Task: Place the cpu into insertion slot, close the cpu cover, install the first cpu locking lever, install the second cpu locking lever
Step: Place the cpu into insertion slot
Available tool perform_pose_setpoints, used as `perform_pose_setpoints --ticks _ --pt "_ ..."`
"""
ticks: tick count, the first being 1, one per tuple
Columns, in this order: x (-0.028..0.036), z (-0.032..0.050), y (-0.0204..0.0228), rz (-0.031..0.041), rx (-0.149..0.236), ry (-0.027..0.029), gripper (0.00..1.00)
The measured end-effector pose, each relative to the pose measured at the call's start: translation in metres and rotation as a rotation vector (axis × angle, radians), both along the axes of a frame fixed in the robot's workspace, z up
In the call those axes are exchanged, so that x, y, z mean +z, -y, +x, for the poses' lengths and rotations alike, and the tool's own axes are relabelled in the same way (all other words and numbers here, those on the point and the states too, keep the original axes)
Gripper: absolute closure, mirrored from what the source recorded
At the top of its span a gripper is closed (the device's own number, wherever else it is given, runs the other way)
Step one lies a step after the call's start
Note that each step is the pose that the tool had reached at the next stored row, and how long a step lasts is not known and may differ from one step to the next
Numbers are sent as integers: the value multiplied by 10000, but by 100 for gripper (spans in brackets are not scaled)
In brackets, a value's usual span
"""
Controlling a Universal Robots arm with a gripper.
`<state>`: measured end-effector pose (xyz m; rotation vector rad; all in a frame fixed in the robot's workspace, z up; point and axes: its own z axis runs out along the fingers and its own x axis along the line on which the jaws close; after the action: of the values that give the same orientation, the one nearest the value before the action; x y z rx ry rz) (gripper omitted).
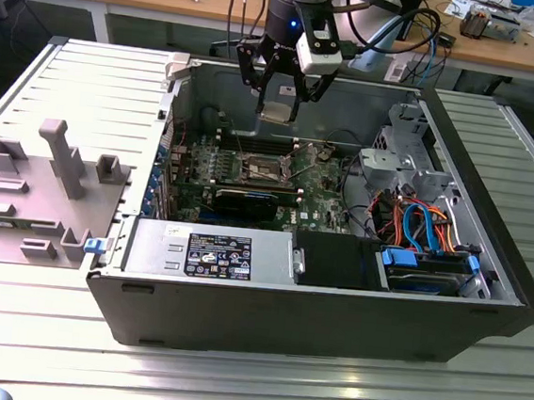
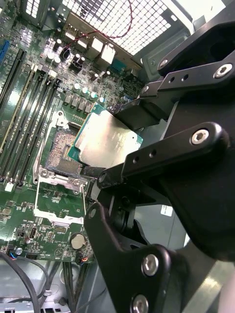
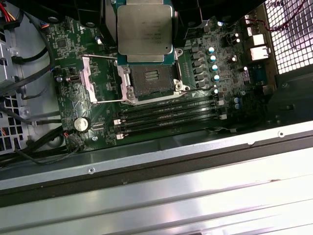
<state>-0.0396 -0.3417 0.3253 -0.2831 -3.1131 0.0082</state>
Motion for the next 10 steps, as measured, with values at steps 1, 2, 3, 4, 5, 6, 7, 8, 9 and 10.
perform_pose_setpoints --ticks 1,2,3,4,5,6,7,8,9,10 --pt "0 0 0 0 -30 0 45" --pt "0 0 0 -1 -72 -1 45" --pt "0 0 0 -1 -113 0 45" --pt "-1 0 0 -1 -169 -1 45" --pt "-1 0 0 0 -253 0 45" --pt "-2 0 0 0 -321 0 45" --pt "-2 0 0 -1 -364 -1 45" --pt "-2 0 0 0 -442 0 45" --pt "-3 0 0 0 -496 0 45" --pt "-3 0 0 0 -533 -1 45"
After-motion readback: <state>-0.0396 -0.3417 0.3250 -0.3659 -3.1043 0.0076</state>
